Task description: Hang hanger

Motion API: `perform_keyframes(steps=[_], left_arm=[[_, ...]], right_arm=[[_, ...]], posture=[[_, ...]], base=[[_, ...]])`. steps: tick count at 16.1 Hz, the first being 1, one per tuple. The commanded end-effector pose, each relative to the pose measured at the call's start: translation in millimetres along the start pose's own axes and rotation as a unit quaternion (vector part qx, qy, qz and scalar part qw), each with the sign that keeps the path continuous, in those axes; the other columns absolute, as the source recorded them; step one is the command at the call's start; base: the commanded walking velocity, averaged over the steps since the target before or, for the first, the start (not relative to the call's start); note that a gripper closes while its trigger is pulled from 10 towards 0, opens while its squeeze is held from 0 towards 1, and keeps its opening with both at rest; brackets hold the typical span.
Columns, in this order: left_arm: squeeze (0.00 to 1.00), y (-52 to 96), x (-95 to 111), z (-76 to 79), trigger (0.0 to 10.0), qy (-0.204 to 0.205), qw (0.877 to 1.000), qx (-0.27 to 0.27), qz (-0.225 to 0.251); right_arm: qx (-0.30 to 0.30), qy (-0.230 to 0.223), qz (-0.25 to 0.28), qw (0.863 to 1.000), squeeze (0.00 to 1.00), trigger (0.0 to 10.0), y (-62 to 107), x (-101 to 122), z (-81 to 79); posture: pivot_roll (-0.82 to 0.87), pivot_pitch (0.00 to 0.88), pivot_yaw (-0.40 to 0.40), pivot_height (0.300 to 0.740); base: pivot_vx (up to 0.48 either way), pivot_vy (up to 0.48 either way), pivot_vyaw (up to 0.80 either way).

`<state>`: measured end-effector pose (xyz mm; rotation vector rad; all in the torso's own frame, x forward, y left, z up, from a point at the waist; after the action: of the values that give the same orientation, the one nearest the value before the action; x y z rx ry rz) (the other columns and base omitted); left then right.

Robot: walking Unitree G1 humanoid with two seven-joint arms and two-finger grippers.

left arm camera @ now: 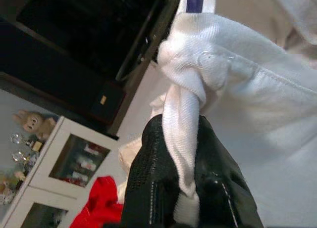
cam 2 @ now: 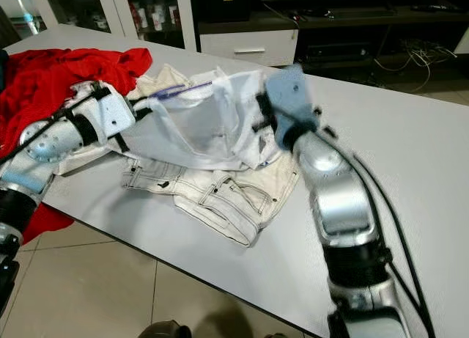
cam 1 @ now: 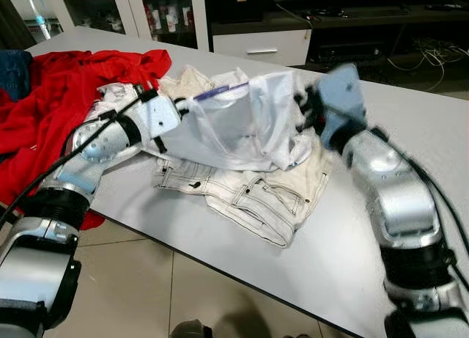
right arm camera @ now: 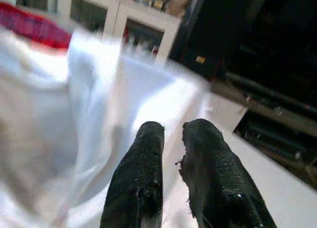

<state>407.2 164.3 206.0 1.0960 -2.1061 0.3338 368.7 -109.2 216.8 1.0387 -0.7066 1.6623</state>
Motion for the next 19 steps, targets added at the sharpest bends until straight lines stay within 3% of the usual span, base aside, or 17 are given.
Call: perform_keyframes(steps=[1, 2, 5, 6, 8, 11, 13, 14, 16, 18, 19], left_arm=[[0.00, 2.8, 14.7, -18.1, 10.0, 0.001, 0.999, 0.022, 0.031], [0.00, 2.1, 28.3, -24.7, 10.0, 0.017, 0.997, 0.030, 0.064], [0.00, 1.0, 38.5, -30.9, 10.0, 0.022, 0.996, 0.035, 0.084], [0.00, 0.9, 43.2, -32.8, 10.0, 0.029, 0.995, 0.033, 0.094], [0.00, 1.0, 44.6, -30.5, 10.0, 0.029, 0.995, 0.023, 0.098], [0.00, 3.3, 46.2, -29.5, 10.0, 0.033, 0.994, 0.019, 0.104], [0.00, 4.2, 45.8, -29.0, 10.0, 0.034, 0.994, 0.018, 0.104], [0.00, 5.4, 43.6, -27.4, 10.0, 0.038, 0.994, 0.016, 0.101], [0.00, 5.8, 39.2, -25.4, 10.0, 0.039, 0.995, 0.016, 0.094], [0.00, 4.9, 37.7, -24.6, 10.0, 0.041, 0.995, 0.021, 0.091], [0.00, 3.9, 37.2, -24.0, 10.0, 0.042, 0.995, 0.022, 0.090]], right_arm=[[0.005, 0.003, 0.003, 1.000, 0.00, 10.0, -1.4, 1.9, -9.4], [0.023, -0.001, 0.002, 1.000, 0.00, 10.0, -3.2, 0.2, -27.7], [0.068, -0.010, 0.011, 0.998, 0.00, 10.0, -3.6, 2.8, -53.9], [0.093, -0.015, 0.013, 0.995, 0.00, 10.0, -5.9, 4.2, -69.2], [0.059, -0.027, -0.011, 0.998, 0.00, 10.0, -18.0, -6.3, -64.1], [-0.019, -0.029, -0.050, 0.998, 0.00, 10.0, -27.1, -25.7, -41.6], [-0.059, -0.031, -0.045, 0.997, 0.00, 10.0, -29.3, -24.0, -27.2], [-0.088, -0.041, -0.016, 0.995, 0.00, 10.0, -30.3, -10.2, -13.1], [-0.086, -0.038, 0.032, 0.995, 0.00, 10.0, -28.6, 12.2, -8.1], [-0.001, -0.019, 0.092, 0.996, 0.00, 10.0, -21.3, 38.2, -33.0], [0.007, -0.016, 0.111, 0.994, 0.00, 10.0, -15.9, 46.6, -35.0]], posture=[[0.15, 0.000, 0.061, 0.740], [0.15, 0.000, 0.065, 0.740], [0.15, 0.000, 0.067, 0.740], [0.15, 0.000, 0.069, 0.740], [0.15, 0.000, 0.069, 0.740], [0.16, 0.000, 0.065, 0.740], [0.16, 0.000, 0.064, 0.740], [0.17, 0.000, 0.062, 0.740], [0.17, 0.000, 0.062, 0.740], [0.16, 0.000, 0.064, 0.740], [0.16, 0.000, 0.064, 0.740]], base=[[0.000, 0.000, 0.00], [0.000, 0.000, 0.00], [0.000, 0.000, 0.00], [0.000, 0.000, 0.00], [0.000, 0.000, 0.00], [0.000, 0.000, 0.00], [0.000, 0.000, 0.00], [0.000, 0.000, 0.00], [0.000, 0.000, 0.00], [0.000, 0.000, 0.00], [0.000, 0.000, 0.00]])
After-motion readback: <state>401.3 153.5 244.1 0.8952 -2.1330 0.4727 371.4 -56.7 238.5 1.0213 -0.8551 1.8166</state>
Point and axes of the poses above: a point about 5 cm out from each wrist's last joint towards the gripper, its own y axis pointing back from the gripper into the wrist, its own x axis along the axis of the wrist's last joint, z = x × y, the point moved 5 cm from there along -y, pointing out of the wrist towards the gripper, and after that the axes turned 8 degrees about y, right-handed, at the moved point
